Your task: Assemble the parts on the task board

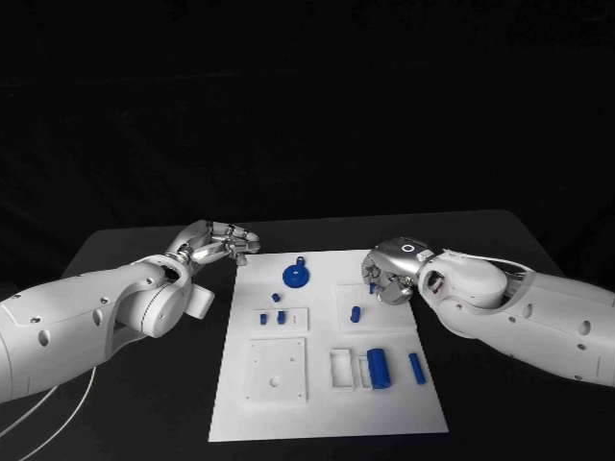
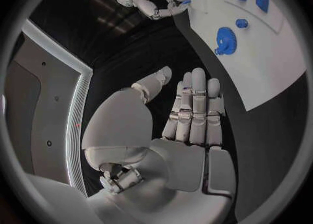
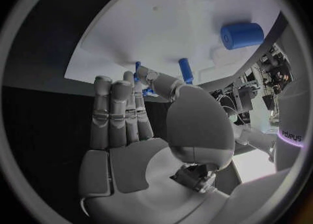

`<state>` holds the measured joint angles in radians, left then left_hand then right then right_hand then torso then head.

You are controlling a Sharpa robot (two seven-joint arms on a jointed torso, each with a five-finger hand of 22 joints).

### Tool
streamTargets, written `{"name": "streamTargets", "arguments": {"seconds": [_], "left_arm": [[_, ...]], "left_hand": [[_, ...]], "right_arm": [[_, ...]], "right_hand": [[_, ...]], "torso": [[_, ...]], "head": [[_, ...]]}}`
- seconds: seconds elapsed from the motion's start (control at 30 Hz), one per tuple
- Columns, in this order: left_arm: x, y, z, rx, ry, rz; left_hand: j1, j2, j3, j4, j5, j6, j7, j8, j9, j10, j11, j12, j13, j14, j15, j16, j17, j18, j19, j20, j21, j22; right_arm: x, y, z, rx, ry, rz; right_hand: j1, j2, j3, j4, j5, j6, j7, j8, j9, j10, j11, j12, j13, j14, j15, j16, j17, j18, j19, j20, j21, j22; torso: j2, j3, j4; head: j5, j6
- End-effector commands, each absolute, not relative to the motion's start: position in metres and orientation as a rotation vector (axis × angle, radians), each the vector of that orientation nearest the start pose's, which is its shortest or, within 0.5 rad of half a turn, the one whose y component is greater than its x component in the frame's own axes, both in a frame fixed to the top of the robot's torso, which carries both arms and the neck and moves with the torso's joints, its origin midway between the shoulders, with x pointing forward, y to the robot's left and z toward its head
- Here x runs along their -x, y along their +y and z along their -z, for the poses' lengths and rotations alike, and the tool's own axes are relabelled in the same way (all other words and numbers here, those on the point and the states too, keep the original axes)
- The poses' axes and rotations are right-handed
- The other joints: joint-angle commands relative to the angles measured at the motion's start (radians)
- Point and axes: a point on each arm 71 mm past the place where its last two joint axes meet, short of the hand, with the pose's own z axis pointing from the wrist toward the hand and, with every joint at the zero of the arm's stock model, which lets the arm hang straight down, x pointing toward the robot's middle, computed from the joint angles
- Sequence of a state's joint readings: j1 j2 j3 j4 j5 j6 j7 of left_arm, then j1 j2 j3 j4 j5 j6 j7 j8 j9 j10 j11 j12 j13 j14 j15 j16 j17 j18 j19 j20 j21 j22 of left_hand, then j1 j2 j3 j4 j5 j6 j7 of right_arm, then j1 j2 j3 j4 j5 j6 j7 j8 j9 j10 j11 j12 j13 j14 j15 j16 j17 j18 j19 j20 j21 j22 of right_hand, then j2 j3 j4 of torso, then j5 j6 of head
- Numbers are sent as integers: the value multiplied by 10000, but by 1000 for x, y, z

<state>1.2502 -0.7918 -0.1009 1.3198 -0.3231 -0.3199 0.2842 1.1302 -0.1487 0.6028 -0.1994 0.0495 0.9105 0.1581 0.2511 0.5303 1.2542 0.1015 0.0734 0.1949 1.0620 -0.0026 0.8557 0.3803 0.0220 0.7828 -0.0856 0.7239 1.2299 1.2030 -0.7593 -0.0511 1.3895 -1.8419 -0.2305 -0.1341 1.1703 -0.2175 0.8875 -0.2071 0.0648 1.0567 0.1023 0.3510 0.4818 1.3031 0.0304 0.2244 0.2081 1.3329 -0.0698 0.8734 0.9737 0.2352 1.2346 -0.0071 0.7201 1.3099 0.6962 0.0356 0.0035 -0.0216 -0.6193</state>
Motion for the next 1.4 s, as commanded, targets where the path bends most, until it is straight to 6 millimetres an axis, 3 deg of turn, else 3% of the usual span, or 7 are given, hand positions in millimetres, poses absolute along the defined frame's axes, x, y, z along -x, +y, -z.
{"name": "streamTargets", "arguments": {"seconds": [0.03, 0.37, 0.6, 0.77, 1.0, 1.23, 1.4], "left_arm": [[-526, 241, 186, 8176, 15319, 12478], [-527, 242, 186, 8211, 15304, 12447], [-528, 243, 186, 8226, 15231, 12393], [-529, 243, 186, 8298, 15158, 12361], [-530, 242, 186, 8343, 15030, 12233], [-532, 239, 186, 8378, 14947, 12144], [-533, 237, 186, 8425, 14855, 12073]], "left_hand": [[-77, 58, -21, -26, 64, -67, -18, 38, -13, -99, 0, -44, -14, 33, 39, -55, 12, 52, -68, -113, -71, 17], [-80, 62, -22, -28, 64, -70, -17, 40, -15, -105, 2, -44, -14, 37, 40, -66, 20, 52, -65, -112, -77, 20], [-85, 62, -24, -29, 64, -76, -15, 40, -18, -110, 3, -43, -14, 40, 41, -75, 27, 52, -63, -112, -82, 22], [-83, 65, -23, -30, 65, -78, -15, 40, -19, -111, 3, -42, -14, 42, 40, -79, 31, 52, -62, -112, -85, 24], [-84, 73, -21, -28, 66, -75, -16, 44, -19, -107, 2, -37, -12, 47, 40, -86, 38, 53, -59, -111, -89, 26], [-84, 82, -17, -26, 67, -71, -18, 50, -19, -100, -1, -30, -9, 54, 39, -94, 47, 53, -54, -111, -94, 30], [-83, 86, -14, -24, 69, -66, -21, 55, -19, -94, -4, -26, -6, 58, 38, -100, 54, 54, -51, -112, -98, 32]], "right_arm": [[-505, -191, 194, 5072, 16112, -3770], [-500, -187, 182, 4803, 15919, -4254], [-487, -167, 175, 4859, 15531, -5138], [-478, -148, 171, 5280, 15180, -5467], [-464, -116, 167, 5939, 14606, -5903], [-451, -89, 170, 6602, 14301, -6260], [-440, -73, 183, 7125, 14330, -6448]], "right_hand": [[-36, -16, 61, 23, -19, 64, -14, 59, 18, 114, 36, 31, 18, -24, -69, 50, 12, 266, 72, -10, 43, 197], [-42, -17, 73, 27, -20, 69, -16, 58, 19, 118, 35, 25, 33, -29, -70, 61, 17, 266, 75, -14, 52, 196], [-45, -15, 83, 29, -12, 72, -17, 56, 20, 121, 33, 20, 45, -34, -72, 69, 20, 266, 76, -18, 60, 195], [-43, -13, 90, 27, -4, 73, -18, 55, 20, 121, 33, 16, 51, -37, -72, 72, 22, 266, 78, -22, 64, 194], [-39, -15, 99, 23, -2, 77, -20, 54, 21, 125, 32, 12, 62, -39, -73, 79, 24, 266, 81, -27, 72, 194], [-34, -21, 109, 18, -1, 81, -22, 53, 23, 128, 30, 7, 74, -41, -75, 87, 27, 266, 86, -33, 80, 193], [-31, -26, 115, 14, -1, 83, -23, 53, 24, 130, 29, 5, 80, -43, -76, 90, 28, 266, 87, -35, 84, 193]], "torso": [[-2, 4, -3], [-1, 2, -8], [-11, -4, -4], [-14, -3, 4], [-18, -10, 9], [-22, -25, 1], [-18, -28, 1]], "head": [[1, -2], [26, -4], [149, 18], [325, 22], [759, -36], [1186, -164], [1358, -251]]}}
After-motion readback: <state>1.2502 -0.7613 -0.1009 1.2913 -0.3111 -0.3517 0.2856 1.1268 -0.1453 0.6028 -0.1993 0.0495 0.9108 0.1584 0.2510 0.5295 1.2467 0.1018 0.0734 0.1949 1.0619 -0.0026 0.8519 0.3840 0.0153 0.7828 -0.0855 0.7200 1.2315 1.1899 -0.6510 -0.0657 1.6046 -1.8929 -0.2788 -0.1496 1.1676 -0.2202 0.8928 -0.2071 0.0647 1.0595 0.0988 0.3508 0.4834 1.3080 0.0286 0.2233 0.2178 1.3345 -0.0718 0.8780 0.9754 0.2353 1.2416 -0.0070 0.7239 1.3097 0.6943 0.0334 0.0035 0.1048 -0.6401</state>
